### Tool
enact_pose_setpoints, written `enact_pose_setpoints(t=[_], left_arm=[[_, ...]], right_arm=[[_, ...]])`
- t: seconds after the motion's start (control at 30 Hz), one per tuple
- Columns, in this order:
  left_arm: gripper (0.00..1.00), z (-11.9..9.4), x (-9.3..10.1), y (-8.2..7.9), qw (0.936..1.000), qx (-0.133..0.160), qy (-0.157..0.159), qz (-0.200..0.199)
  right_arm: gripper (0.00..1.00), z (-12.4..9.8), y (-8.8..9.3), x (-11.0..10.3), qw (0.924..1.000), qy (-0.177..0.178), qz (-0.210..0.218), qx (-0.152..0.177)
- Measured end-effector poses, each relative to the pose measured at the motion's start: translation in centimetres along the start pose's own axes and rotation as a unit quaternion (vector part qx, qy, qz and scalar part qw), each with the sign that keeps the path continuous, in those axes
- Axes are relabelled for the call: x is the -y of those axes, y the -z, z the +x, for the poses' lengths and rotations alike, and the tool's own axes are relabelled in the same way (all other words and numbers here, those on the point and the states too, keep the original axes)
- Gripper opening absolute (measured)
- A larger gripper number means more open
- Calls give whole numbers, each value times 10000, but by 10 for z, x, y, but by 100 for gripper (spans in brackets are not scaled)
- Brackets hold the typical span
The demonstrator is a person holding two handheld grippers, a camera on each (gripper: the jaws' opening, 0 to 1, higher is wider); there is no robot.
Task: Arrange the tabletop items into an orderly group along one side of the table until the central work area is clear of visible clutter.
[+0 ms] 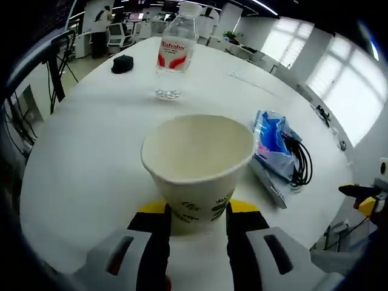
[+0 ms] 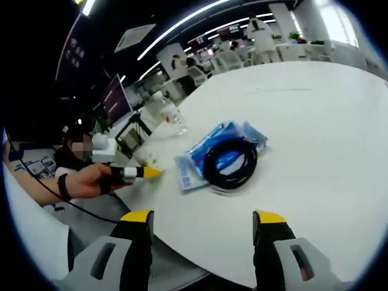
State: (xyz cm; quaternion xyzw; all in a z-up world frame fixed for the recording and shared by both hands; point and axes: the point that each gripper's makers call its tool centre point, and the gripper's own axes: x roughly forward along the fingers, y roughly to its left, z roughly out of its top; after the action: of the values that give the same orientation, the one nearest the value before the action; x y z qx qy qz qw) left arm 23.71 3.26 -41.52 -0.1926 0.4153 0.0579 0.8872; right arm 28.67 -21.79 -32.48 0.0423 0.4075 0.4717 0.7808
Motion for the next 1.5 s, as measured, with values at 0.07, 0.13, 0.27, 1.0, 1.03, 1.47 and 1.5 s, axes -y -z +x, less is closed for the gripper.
enact_pose_setpoints(t=[0.07,0.13,0.27,1.0,1.03,1.47,1.5], left_arm=[[34,0,-1,2,10000,31,-1,14],[34,-4,3,3,10000,38,22,-4],[34,-13,11,1,9999,113,18,55],[34,-21,12,-10,9984,280,196,449],[34,-22,13,-11,9981,289,223,495],[34,-30,41,9,9913,166,625,1146],[34,-30,44,10,9902,144,673,1212]], right_arm=[[67,-1,1,-3,10000,-9,-3,3],[67,0,0,-4,10000,-35,-27,13],[67,-2,-1,-6,10000,-47,-64,58],[67,15,3,-29,9994,-203,-239,-136],[67,17,0,-28,9993,-229,-262,-141],[60,45,-14,-46,9979,-596,-201,-165],[60,48,-15,-47,9976,-631,-218,-183]])
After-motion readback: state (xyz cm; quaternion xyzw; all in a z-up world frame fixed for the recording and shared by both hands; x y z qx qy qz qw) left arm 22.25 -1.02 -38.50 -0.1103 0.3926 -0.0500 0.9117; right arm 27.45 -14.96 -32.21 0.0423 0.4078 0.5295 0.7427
